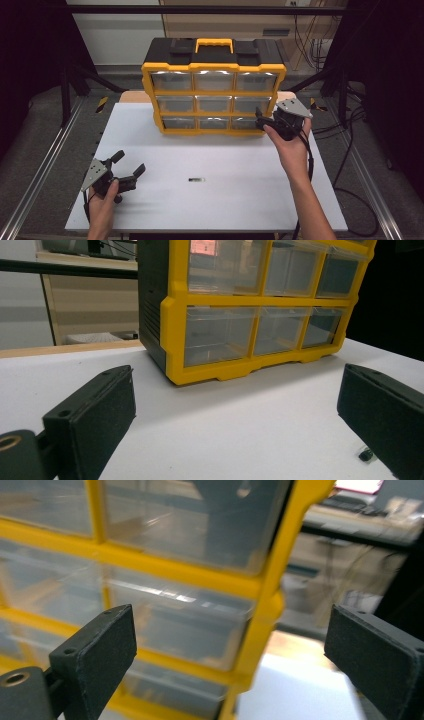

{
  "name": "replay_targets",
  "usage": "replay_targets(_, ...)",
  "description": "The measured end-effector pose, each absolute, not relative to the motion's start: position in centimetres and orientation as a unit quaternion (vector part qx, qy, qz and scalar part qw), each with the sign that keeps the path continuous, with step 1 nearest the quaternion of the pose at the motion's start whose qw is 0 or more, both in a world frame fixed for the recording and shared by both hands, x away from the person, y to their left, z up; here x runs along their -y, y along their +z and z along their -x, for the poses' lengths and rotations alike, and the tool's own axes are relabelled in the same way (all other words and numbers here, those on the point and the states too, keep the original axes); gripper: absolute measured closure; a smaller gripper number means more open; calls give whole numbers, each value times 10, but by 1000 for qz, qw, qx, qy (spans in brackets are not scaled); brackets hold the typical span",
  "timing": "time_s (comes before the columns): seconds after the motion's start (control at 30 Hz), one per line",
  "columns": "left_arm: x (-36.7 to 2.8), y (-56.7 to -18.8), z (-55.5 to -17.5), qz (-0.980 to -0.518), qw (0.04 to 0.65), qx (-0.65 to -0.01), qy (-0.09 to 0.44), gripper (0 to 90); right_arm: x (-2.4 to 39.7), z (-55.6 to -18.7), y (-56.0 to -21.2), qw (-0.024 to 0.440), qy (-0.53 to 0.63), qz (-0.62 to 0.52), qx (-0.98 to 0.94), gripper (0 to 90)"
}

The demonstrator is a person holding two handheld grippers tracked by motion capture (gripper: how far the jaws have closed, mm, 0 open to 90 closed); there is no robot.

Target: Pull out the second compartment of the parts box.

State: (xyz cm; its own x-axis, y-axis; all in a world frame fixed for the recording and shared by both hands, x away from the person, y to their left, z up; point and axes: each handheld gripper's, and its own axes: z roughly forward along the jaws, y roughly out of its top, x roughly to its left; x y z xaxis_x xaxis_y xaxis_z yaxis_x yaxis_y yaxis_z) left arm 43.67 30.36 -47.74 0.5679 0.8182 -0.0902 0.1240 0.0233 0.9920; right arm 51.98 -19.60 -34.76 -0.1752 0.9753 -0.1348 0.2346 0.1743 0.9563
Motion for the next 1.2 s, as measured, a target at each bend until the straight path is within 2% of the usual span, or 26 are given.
replay_targets(0.1, -304, -477, -437, -638, 613, -370, 283, 21, 194, -520, -338, 467, 404, -465, -634, 72)
replay_targets(0.13, -304, -477, -437, -638, 613, -370, 284, 21, 191, -519, -333, 492, 385, -453, -636, 72)
replay_targets(0.2, -304, -477, -437, -639, 612, -369, 285, 21, 188, -518, -331, 504, 376, -445, -638, 73)
replay_targets(0.43, -305, -477, -437, -640, 610, -370, 287, 22, 166, -511, -324, 614, 283, -367, -639, 94)
replay_targets(0.57, -305, -478, -437, -640, 609, -370, 286, 22, 155, -508, -323, 650, 258, -328, -636, 109)
replay_targets(0.73, -304, -477, -437, -643, 607, -369, 287, 23, 138, -505, -324, 672, 241, -283, -640, 132)
replay_targets(0.97, -304, -477, -438, -644, 605, -369, 288, 23, 124, -504, -324, 675, 240, -264, -646, 160)
replay_targets(1.2, -303, -478, -438, -645, 606, -369, 285, 24, 110, -506, -326, 669, 243, -244, -658, 279)
